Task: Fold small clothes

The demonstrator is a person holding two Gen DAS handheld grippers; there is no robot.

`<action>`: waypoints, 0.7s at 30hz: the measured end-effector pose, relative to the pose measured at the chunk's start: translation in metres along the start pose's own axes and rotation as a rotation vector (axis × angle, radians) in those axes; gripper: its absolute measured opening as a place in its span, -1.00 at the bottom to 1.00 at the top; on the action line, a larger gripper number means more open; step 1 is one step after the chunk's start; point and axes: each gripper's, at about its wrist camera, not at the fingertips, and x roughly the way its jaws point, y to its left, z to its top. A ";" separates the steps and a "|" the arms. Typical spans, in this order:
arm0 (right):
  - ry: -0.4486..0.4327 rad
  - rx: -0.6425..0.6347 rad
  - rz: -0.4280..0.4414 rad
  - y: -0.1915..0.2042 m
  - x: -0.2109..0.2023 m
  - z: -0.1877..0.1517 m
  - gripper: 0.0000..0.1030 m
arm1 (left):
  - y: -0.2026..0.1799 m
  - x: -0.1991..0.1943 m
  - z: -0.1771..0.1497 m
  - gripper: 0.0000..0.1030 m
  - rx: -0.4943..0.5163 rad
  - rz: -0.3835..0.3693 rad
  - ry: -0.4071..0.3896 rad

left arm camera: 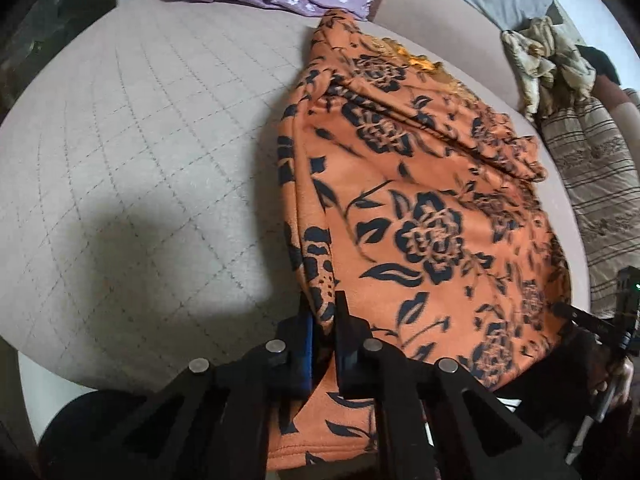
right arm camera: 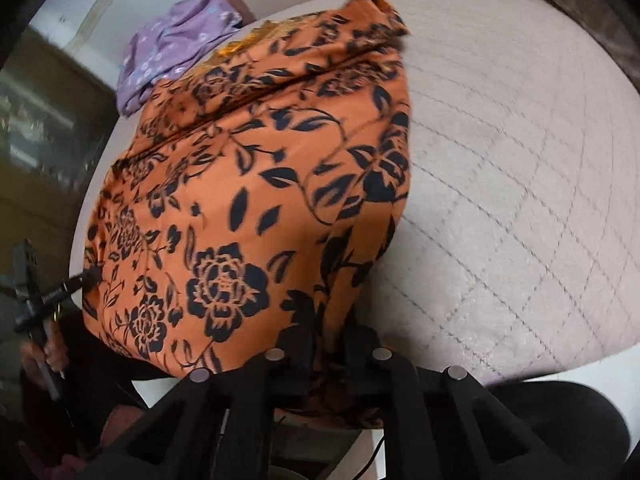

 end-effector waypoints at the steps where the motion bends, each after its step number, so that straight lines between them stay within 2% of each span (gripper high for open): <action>1: -0.006 -0.002 0.026 0.002 -0.005 0.004 -0.78 | 0.000 -0.006 0.005 -0.85 0.005 -0.026 -0.001; 4: -0.066 0.001 0.116 0.007 -0.027 0.019 -0.79 | -0.003 -0.026 0.024 -0.86 0.010 -0.104 -0.022; 6: -0.123 0.015 0.199 0.007 -0.046 0.037 -0.79 | -0.007 -0.041 0.044 -0.86 0.023 -0.119 -0.055; 8: -0.186 0.032 0.241 0.006 -0.059 0.057 -0.79 | -0.013 -0.052 0.070 -0.86 0.041 -0.120 -0.085; 12: -0.395 0.107 0.299 -0.003 -0.079 0.122 -0.81 | -0.028 -0.061 0.143 -0.86 0.085 -0.082 -0.144; 15: -0.528 0.226 0.325 -0.027 -0.074 0.175 -0.83 | -0.041 -0.036 0.210 -0.85 0.072 -0.050 -0.158; 17: -0.563 0.317 0.326 -0.045 -0.058 0.204 -0.83 | -0.042 -0.009 0.253 -0.80 0.042 0.011 -0.201; 18: -0.570 0.363 0.315 -0.056 -0.043 0.222 -0.81 | -0.037 0.007 0.271 -0.76 0.011 0.038 -0.233; 19: -0.573 0.408 0.323 -0.067 -0.026 0.236 -0.80 | -0.032 0.022 0.283 -0.57 -0.021 0.057 -0.243; 20: -0.564 0.432 0.347 -0.078 -0.011 0.246 -0.75 | -0.019 0.037 0.291 -0.30 -0.079 0.090 -0.233; 21: -0.542 0.511 0.369 -0.095 0.009 0.252 -0.65 | -0.010 0.050 0.294 -0.20 -0.137 0.143 -0.221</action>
